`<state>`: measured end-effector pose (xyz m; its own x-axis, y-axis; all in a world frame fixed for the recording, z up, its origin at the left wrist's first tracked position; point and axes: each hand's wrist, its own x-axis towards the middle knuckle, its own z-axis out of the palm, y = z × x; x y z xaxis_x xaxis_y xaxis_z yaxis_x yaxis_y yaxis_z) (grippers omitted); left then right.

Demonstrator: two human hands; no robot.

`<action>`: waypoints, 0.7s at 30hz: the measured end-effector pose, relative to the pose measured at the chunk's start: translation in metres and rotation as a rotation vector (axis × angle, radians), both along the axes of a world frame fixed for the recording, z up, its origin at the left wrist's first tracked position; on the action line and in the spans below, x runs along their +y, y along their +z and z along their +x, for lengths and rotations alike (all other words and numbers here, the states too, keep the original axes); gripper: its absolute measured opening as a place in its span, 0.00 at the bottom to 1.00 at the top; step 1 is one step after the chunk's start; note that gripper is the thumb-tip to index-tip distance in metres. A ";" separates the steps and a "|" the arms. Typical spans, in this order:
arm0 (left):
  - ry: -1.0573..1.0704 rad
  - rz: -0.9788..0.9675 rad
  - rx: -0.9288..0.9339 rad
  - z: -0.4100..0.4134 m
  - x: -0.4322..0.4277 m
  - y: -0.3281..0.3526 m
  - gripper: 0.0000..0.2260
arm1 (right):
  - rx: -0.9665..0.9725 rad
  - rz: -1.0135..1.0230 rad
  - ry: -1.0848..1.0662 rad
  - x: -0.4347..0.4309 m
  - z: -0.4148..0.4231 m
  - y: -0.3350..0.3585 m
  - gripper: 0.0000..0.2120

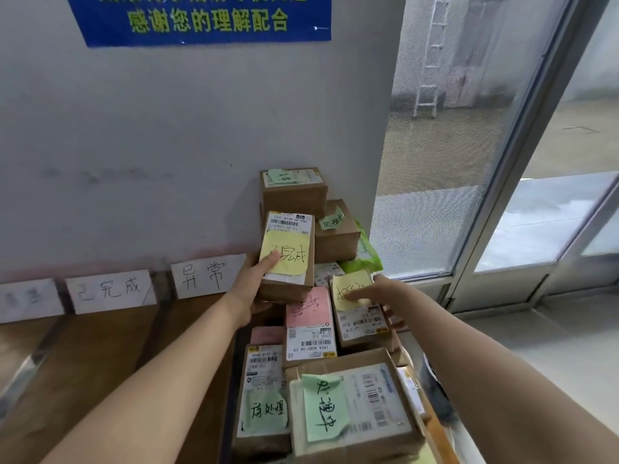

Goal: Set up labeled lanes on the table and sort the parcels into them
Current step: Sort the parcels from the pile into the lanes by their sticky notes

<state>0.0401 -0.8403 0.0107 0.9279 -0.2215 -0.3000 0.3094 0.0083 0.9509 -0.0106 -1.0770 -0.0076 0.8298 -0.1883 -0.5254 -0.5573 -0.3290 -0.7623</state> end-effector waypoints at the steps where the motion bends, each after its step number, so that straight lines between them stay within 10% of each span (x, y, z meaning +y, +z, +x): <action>1: 0.003 0.004 -0.002 0.000 0.000 0.000 0.10 | -0.006 0.035 -0.023 -0.001 0.002 -0.004 0.11; 21: 0.072 -0.061 -0.129 -0.009 0.049 0.026 0.19 | -0.317 0.357 -0.024 0.031 0.008 0.058 0.11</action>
